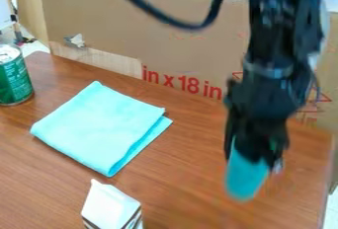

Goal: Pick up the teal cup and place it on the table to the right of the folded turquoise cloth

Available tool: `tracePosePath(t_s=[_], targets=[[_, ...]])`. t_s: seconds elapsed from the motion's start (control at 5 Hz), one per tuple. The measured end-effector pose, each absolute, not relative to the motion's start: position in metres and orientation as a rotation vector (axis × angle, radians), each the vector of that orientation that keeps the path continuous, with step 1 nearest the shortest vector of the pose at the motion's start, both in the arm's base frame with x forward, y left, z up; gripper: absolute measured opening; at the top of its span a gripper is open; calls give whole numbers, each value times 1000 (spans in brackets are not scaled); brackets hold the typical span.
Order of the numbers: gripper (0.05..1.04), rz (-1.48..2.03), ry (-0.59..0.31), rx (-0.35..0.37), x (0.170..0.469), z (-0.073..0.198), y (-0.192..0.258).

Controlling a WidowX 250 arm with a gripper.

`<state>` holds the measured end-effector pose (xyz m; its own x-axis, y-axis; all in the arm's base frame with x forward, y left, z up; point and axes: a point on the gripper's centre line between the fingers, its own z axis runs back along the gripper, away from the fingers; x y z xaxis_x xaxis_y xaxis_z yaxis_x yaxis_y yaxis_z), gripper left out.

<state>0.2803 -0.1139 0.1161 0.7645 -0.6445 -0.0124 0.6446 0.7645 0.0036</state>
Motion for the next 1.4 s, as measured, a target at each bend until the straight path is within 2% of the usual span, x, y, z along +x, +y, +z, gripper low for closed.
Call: tracePosePath(t_s=[0.2,0.6,0.8,1.4], targets=[[125,-631,-10,31,313,101,-88],[125,-554,-76,-7,340,80,-68],[125,-538,-88,-3,350,71,-65],[125,-503,-40,-32,372,44,-57]])
